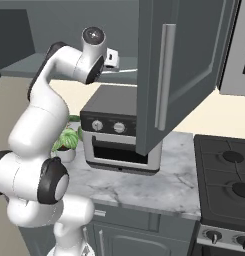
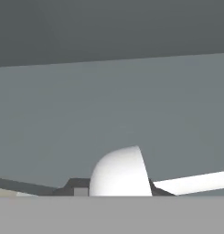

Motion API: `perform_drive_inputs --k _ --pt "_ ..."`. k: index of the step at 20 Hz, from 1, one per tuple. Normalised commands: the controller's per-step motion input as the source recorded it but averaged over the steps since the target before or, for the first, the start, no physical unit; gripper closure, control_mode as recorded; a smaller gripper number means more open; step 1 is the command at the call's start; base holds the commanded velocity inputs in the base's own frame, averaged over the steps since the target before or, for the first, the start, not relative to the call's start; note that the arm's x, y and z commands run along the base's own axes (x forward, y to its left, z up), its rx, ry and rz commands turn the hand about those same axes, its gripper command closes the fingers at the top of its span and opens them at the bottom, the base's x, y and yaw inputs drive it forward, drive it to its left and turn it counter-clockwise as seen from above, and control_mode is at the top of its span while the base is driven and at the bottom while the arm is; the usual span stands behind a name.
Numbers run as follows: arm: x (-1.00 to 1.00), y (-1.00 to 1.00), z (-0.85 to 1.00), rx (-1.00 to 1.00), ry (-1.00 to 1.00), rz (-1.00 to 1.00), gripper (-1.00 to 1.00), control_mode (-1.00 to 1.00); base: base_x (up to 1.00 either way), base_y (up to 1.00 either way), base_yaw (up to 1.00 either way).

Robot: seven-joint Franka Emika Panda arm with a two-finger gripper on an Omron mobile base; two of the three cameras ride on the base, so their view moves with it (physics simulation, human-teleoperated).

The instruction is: Open the cabinet and move the ladle to the pot. Then close the cabinet.

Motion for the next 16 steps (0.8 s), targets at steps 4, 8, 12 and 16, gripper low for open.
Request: perform_drive_inputs --k 4,8,12,16 --pt "-1.0 0.0 0.11 0.0 -0.09 0.0 1.0 -1.0 0.0 0.0 0.0" --pt "-1.0 0.0 0.22 -0.04 -0.05 -0.02 1.0 -1.0 0.0 0.0 0.0" --pt "-1.0 0.0 0.27 -0.09 -0.01 -0.06 1.0 -1.0 0.0 0.0 0.0" --pt "-1.0 0.0 0.25 -0.12 0.0 -0.09 1.0 -1.0 0.0 0.0 0.0"
